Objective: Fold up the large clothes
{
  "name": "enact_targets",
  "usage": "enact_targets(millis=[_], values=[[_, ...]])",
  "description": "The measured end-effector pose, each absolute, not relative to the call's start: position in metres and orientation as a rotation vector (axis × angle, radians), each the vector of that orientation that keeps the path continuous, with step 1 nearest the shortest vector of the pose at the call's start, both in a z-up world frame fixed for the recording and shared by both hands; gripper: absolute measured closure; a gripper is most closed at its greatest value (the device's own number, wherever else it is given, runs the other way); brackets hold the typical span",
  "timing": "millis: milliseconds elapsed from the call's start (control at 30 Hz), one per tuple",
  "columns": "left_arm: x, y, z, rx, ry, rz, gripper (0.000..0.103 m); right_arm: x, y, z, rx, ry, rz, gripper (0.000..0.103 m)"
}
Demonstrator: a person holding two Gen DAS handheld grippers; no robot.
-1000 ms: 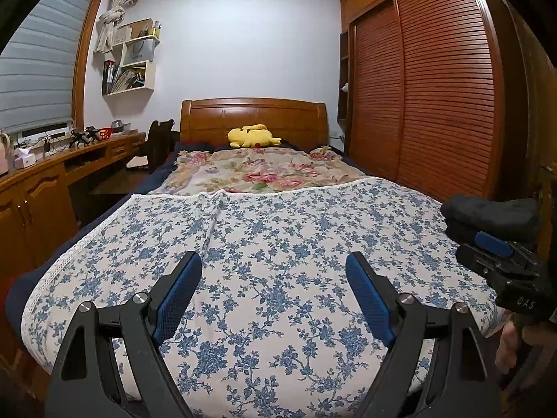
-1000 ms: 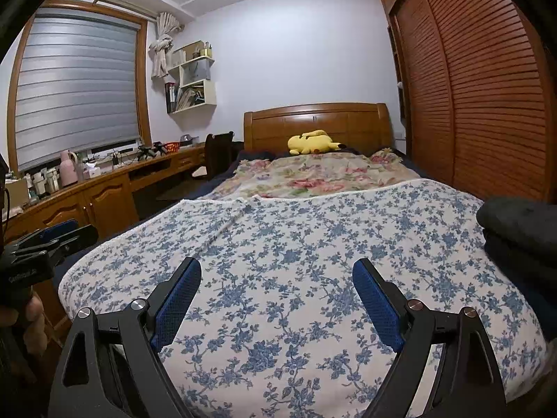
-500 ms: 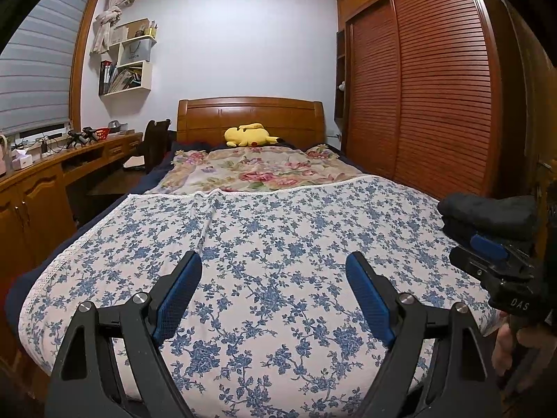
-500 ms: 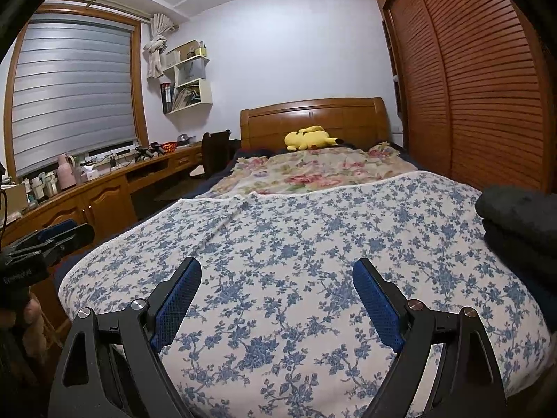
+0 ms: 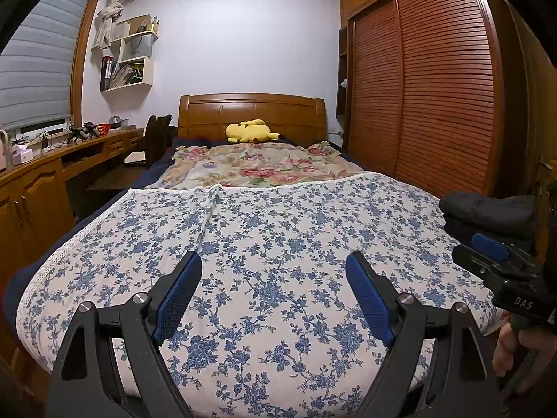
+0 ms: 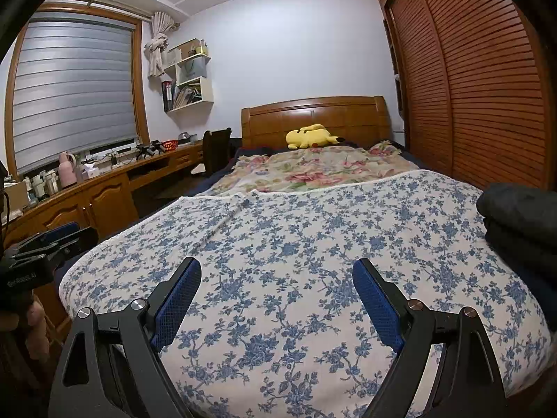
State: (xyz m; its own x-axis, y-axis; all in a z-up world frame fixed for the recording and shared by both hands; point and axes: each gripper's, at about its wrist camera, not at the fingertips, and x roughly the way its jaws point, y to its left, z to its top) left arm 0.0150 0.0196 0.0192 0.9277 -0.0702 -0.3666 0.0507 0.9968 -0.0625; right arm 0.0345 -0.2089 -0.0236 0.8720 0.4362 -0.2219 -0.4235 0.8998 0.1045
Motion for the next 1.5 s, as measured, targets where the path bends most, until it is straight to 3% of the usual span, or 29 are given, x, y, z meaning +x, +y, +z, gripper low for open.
enact_targets(millis=[1500], values=[[0.023,0.021,0.005,-0.068,0.410,-0.062,0.018,0.037,-0.207,-0.026,0.060,0.260,0.447,0.013]])
